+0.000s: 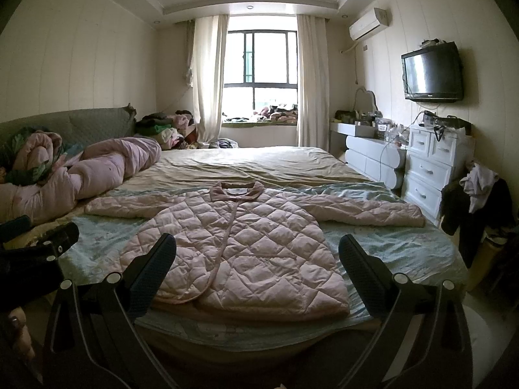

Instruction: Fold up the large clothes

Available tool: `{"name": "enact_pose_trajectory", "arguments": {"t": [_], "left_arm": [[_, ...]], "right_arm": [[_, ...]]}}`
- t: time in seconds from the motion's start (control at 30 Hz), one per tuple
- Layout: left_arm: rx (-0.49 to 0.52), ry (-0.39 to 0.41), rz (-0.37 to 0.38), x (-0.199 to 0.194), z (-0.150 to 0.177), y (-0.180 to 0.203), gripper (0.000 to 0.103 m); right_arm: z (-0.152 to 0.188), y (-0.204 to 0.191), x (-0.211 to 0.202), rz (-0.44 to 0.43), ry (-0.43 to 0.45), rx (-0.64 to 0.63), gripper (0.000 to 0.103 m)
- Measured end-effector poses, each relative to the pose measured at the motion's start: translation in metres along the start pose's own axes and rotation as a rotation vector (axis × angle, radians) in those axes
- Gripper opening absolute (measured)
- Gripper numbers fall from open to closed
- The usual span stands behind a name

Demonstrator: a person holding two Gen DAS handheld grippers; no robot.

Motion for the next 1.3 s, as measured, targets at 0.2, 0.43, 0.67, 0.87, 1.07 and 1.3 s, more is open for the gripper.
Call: {"name": "enact_pose_trajectory", "arguments": {"t": [0.2, 0.43, 0.67, 0.87, 1.07, 1.3], "left_arm": [[-0.003, 0.0, 0.0, -0.001, 0.001, 0.002, 0.094], [-0.001, -0.006, 0.002, -0.003, 0.001, 0.006, 0.094], [-0.002, -0.004, 0.003, -0.003, 0.002, 0.005, 0.094], [-0.001, -0.005, 0.003, -0.002, 0.004, 0.007, 0.094], [-0.001, -0.008, 0.002, -0.004, 0.006, 0.012, 0.094], [-0.001, -0.006, 0.005, -0.002, 0.005, 0.006, 0.094]], "right_arm": [[0.0, 0.0, 0.0, 0.0, 0.002, 0.0, 0.099], [0.0, 0.0, 0.0, 0.001, 0.003, 0.002, 0.099], [-0.001, 0.0, -0.001, 0.0, 0.002, -0.001, 0.099], [-0.001, 0.001, 0.0, 0.0, 0.002, -0.001, 0.099], [0.003, -0.003, 0.005, 0.001, -0.004, 0.003, 0.099], [0.002, -0.005, 0.019, -0.01, -0.013, 0.003, 0.099]]}}
Point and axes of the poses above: each gripper's, at about its wrist camera, not at the fingertips, and x roughly the way its jaws point, y to its right, z to its underside, the point moved 1 cm from there along x, roughly the way its jaws point, and after that the axes turned 13 degrees about z, right-handed, at the moved point
